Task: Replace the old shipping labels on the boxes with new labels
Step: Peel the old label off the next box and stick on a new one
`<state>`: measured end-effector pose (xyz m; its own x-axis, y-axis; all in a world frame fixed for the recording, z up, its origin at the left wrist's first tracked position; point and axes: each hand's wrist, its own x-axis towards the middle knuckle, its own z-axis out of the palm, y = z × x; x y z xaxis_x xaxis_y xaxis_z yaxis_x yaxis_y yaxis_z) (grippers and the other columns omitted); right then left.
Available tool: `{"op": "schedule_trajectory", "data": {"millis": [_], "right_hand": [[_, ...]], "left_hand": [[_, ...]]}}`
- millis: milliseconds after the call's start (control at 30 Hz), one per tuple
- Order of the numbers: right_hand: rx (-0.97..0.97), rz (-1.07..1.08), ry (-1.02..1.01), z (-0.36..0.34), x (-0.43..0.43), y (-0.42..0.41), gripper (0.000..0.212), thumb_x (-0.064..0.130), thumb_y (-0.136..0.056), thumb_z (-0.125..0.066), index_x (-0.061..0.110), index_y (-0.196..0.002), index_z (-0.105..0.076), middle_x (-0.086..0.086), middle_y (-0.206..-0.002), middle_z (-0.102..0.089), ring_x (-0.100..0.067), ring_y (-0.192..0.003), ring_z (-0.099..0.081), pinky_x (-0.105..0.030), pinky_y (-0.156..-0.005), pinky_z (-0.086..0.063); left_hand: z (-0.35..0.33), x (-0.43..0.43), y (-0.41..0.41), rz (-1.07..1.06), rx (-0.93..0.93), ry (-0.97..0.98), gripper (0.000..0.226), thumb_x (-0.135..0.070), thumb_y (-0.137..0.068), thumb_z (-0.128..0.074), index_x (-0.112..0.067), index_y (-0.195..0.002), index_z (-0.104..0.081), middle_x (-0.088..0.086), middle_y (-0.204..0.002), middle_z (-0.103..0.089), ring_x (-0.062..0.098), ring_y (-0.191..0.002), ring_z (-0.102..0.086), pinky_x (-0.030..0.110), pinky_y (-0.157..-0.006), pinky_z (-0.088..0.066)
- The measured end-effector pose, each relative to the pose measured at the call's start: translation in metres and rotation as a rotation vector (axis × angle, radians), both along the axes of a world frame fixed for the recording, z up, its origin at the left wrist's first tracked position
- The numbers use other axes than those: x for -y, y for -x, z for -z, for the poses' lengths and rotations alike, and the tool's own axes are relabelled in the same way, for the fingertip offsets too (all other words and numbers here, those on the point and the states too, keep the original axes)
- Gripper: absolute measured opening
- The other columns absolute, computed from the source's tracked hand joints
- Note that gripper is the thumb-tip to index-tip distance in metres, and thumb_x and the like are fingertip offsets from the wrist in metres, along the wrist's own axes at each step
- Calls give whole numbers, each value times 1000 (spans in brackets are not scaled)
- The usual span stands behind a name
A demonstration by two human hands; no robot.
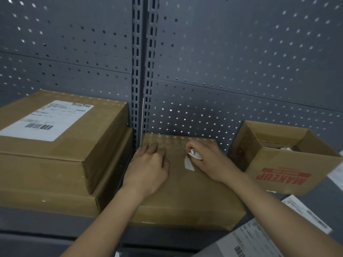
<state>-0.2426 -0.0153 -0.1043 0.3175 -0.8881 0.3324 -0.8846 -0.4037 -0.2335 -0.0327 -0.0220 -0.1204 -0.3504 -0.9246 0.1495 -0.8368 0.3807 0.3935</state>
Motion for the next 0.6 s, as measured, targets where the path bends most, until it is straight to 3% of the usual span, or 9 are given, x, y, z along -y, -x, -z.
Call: {"op": "schedule_trajectory", "data": {"millis": [233, 400, 500, 600], "right_hand": [[-82, -8, 70, 4, 4, -2, 41, 16, -84, -60, 43, -88, -29, 15, -79, -46, -12, -72, -46, -43, -70, -48], [-20, 0, 29, 2, 0, -2, 30, 20, -85, -55, 41, -87, -34, 17, -79, -48, -9, -73, -46, -43, -74, -47], [122, 54, -36, 5, -3, 2, 19, 16, -93, -58, 31, -92, -46, 10, -85, -57, -9, -81, -50, -41, -80, -46], [141, 78, -48, 4, -1, 4, 19, 18, -95, -58, 31, -93, -45, 8, -87, -59, -10, -83, -50, -39, -80, -46]], "left_hand": [[3, 3, -1, 5, -1, 2, 51, -39, -102, -35, -24, -150, -40, 3, -160, -30, 25, -150, -17, 37, -123, -11], [2, 2, -2, -3, -12, 7, 49, -38, -102, -35, -23, -149, -42, 3, -159, -31, 24, -150, -17, 36, -123, -11], [0, 0, -1, -4, -18, 4, 49, -38, -103, -34, -24, -149, -41, 2, -160, -29, 23, -151, -16, 35, -124, -9], [0, -1, -1, -6, -17, 1, 49, -39, -103, -33, -24, -150, -40, 2, -161, -28, 23, -151, -15, 36, -124, -9]]}}
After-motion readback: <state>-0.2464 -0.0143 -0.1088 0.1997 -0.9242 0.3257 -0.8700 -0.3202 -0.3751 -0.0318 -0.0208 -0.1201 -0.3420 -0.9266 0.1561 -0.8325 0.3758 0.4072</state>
